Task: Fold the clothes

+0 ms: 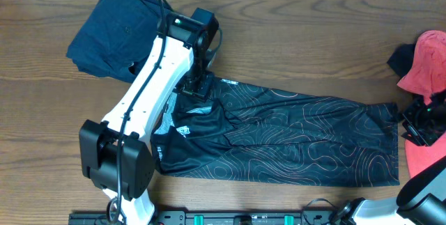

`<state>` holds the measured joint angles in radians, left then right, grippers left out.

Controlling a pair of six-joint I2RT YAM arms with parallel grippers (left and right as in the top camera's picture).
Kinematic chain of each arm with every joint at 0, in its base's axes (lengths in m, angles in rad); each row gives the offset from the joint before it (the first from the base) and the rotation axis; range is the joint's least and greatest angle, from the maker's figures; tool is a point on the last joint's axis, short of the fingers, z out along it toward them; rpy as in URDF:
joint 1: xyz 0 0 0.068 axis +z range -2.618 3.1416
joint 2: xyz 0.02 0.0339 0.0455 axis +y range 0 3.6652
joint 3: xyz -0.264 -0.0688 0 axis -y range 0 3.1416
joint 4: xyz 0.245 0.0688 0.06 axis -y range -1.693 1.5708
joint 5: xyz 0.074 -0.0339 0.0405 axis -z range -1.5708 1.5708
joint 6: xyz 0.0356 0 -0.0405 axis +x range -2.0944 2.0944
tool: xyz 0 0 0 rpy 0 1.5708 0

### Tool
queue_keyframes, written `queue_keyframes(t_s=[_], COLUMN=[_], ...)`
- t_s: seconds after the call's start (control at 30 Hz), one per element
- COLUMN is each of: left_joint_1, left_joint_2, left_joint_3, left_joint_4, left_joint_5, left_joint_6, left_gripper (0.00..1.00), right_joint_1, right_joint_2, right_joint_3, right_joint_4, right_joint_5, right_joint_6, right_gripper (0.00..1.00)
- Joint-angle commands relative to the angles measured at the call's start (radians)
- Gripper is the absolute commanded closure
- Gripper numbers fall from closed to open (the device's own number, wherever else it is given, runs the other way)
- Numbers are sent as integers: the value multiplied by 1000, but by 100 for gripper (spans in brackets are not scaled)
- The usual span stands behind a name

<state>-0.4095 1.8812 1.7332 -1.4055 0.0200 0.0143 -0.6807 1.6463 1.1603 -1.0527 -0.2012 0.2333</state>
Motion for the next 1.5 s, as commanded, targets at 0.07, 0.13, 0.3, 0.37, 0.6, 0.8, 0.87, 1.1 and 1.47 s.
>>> queue_keyframes(t_s=[0.07, 0.13, 0.3, 0.37, 0.6, 0.8, 0.87, 1.1, 1.47], left_joint_1=[1, 0, 0, 0, 2, 2, 2, 2, 2], left_joint_2=[-19, -19, -19, -19, -19, -13, -4, 8, 8], left_joint_3=[-110, -156, -243, -248, -248, -252, -264, -323, -527], left_joint_4=[92, 124, 170, 176, 285, 384, 412, 351, 610], left_joint_5=[-5, -5, -5, -5, -5, -5, -5, 61, 74], left_joint_6=[-29, -29, -35, -35, -34, -19, -17, -20, -19], left_gripper=[36, 36, 35, 35, 39, 93, 94, 94, 91], right_joint_1=[21, 15, 5, 5, 13, 50, 63, 93, 100], right_joint_2=[-25, -23, 0, 18, 97, 108, 108, 108, 108], right_joint_3=[3, 1, 1, 1, 1, 1, 1, 1, -91], right_joint_4=[44, 65, 103, 106, 90, 91, 81, -35, 122], right_joint_5=[72, 86, 140, 140, -194, -188, -119, -74, 74], right_joint_6=[0, -3, -38, -61, -253, -180, -122, -95, 53], right_gripper=[41, 38, 37, 37, 50, 68, 73, 80, 86])
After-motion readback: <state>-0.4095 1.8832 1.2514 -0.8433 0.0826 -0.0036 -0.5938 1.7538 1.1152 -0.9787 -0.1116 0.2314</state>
